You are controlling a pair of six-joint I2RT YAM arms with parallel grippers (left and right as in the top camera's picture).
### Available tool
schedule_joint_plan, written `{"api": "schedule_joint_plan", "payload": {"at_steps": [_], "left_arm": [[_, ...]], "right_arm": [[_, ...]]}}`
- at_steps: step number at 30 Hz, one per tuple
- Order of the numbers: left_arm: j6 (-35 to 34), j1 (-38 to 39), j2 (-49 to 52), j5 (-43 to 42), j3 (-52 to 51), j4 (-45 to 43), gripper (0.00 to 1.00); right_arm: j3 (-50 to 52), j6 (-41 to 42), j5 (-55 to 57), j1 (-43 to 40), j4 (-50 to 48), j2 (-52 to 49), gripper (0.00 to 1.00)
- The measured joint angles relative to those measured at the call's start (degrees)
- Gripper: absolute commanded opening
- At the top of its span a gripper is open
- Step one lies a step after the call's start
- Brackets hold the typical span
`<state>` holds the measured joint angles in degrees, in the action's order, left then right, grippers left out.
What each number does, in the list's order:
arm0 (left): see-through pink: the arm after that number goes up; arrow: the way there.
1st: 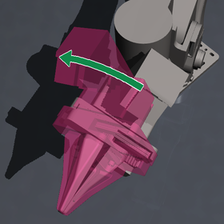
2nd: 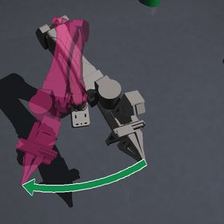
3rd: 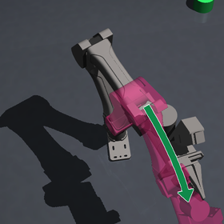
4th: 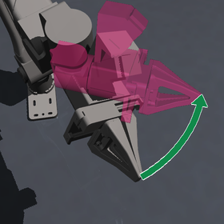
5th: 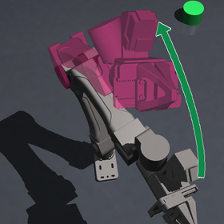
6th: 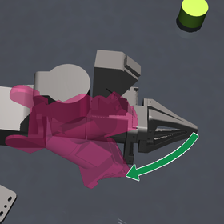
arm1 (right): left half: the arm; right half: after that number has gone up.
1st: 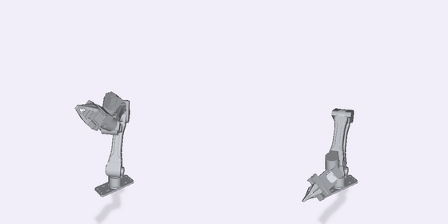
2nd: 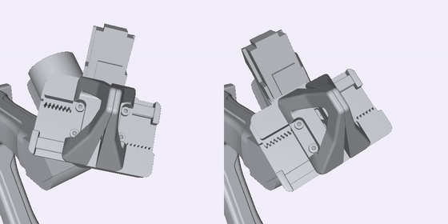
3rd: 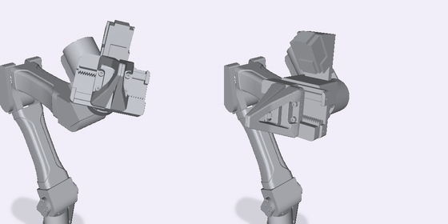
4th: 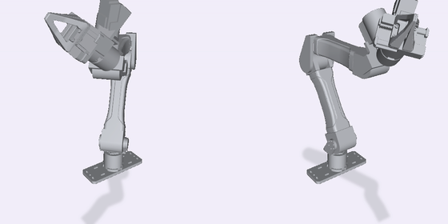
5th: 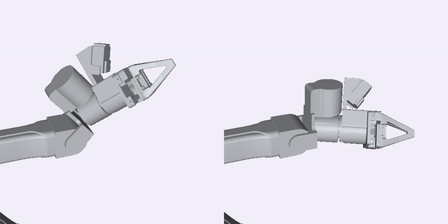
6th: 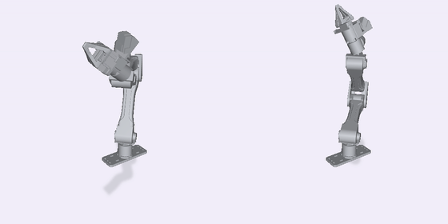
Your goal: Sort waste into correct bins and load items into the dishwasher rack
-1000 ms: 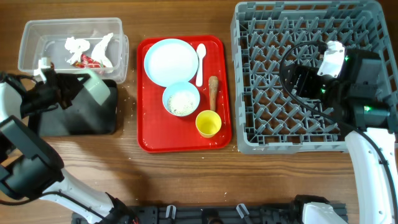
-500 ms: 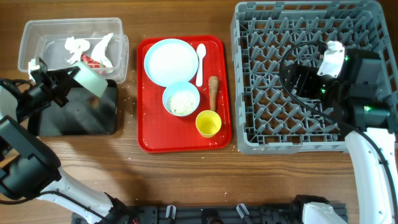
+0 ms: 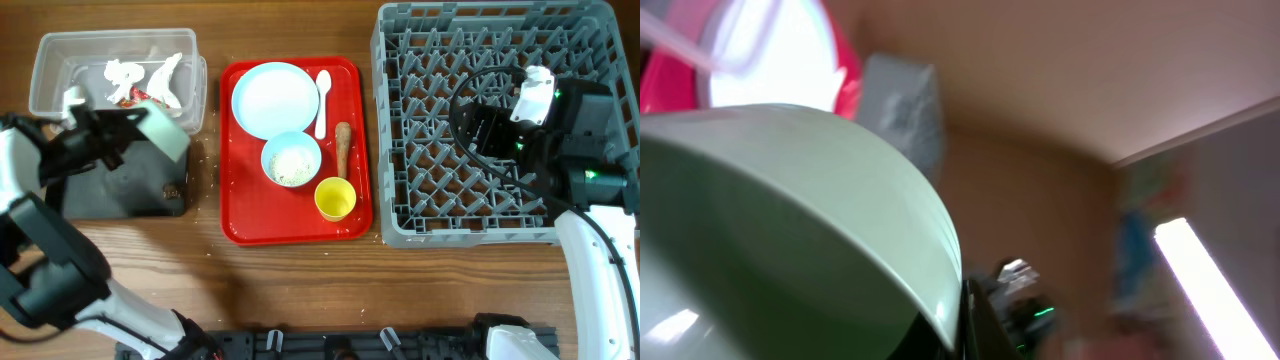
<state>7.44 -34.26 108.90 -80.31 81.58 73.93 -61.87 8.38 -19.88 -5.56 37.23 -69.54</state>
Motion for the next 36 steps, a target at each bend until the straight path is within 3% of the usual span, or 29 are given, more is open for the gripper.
{"api": "schedule_joint_plan", "payload": {"at_steps": [7,12,18,29,36], "left_arm": [[-1.9,18.3,-13.4,26.0,0.0,2.1,0.04],[-12.9,32.7,-15.8,47.9,0.0,1.0,0.04],[-27.1,46.6,-15.8,68.3,-1.0,0.3,0.04],[-42.8,63.5,-15.9,82.3,-13.4,-11.5,0.04],[-45.5,67.0,-15.9,85.5,-18.8,-19.4,0.11]], "right_arm": [[0.0,0.0,0.0,0.0,0.0,0.0,1.00],[0.0,0.0,0.0,0.0,-0.2,0.0,1.00],[0.0,0.0,0.0,0.0,-0.2,0.0,1.00],[0.0,0.0,0.0,0.0,-0.2,0.0,1.00],[0.0,0.0,0.0,0.0,-0.2,-0.9,1.00]]}}
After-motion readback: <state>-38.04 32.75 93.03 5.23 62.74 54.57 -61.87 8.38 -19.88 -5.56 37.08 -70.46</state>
